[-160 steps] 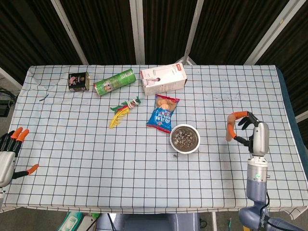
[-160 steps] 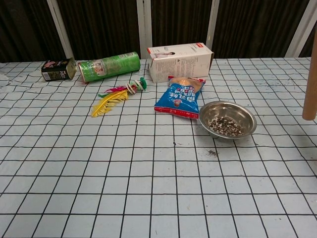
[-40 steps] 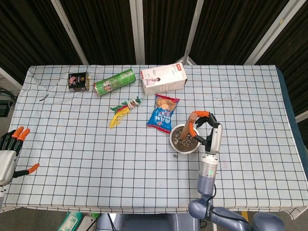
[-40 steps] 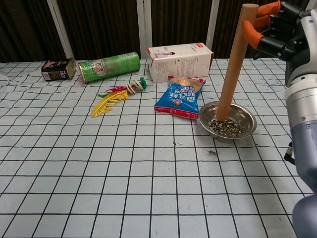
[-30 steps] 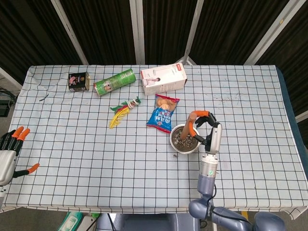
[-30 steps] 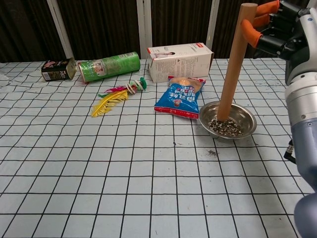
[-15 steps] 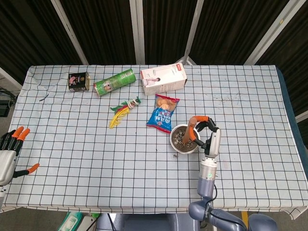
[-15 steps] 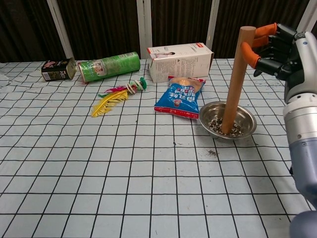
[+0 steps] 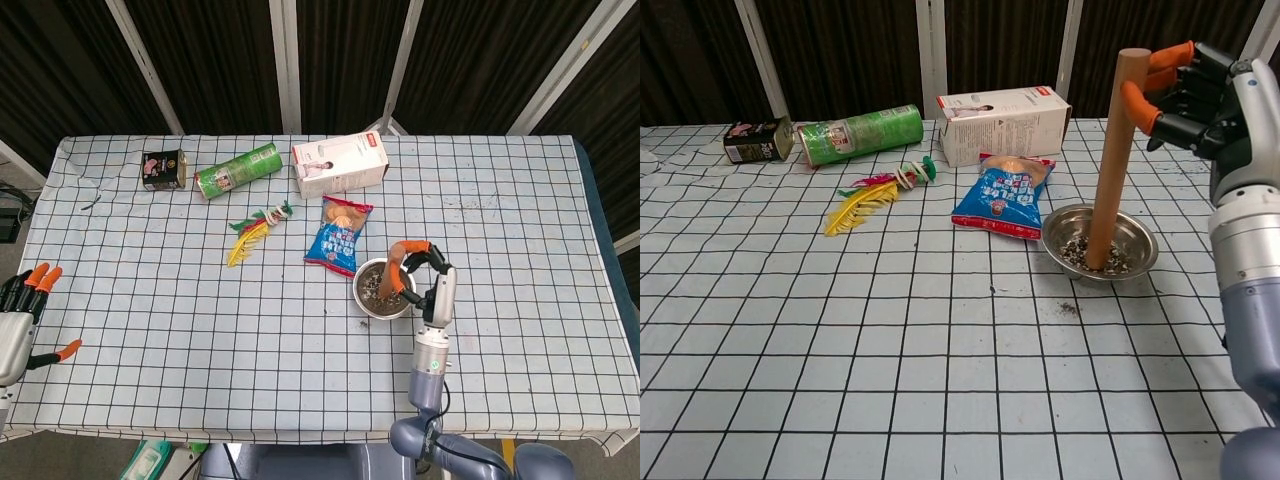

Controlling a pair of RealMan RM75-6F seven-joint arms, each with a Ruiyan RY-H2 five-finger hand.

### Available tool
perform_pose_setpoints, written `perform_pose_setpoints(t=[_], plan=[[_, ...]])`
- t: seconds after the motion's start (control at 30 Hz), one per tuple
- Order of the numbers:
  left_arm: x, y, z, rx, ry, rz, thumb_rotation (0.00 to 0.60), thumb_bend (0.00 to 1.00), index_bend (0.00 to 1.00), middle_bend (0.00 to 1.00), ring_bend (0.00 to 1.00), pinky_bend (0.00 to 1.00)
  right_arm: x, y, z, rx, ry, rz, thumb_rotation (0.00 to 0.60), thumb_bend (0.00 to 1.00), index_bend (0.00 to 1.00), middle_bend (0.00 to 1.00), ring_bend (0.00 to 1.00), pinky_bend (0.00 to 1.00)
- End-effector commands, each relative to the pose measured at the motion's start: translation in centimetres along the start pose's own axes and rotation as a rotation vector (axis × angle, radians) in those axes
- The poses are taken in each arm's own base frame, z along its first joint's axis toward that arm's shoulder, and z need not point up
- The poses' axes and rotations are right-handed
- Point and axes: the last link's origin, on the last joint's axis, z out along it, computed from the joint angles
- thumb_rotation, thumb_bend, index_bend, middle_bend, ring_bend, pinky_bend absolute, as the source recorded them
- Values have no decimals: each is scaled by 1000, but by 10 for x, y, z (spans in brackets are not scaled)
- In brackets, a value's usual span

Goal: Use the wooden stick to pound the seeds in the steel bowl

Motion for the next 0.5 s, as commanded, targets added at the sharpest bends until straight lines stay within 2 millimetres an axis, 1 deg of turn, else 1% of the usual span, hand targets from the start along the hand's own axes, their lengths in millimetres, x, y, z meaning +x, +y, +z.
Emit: perform_pose_setpoints(t=[0.03,0.13,0.3,0.4,0.5], plan=[[0,0,0,0,0,1,600,198,22,0,0,0,3,-11,13,39,10,9,600,872,745,647,596,660],[0,0,0,1,0,1,600,198,22,0,0,0,7,-22,24,73,20,9,600,871,745,648,596,660],[0,0,0,2,0,1,600,198,22,0,0,0,22,-42,44,136,33,-5,600,872,745,648,596,660],[0,0,0,1,0,0,600,198,22,0,0,0,39,-51,55,175,20,-57,600,872,745,648,596,660],[0,0,0,0,0,-1,600,198,22,0,0,0,60,-54,60,199,2,-128,600,872,745,648,596,660]])
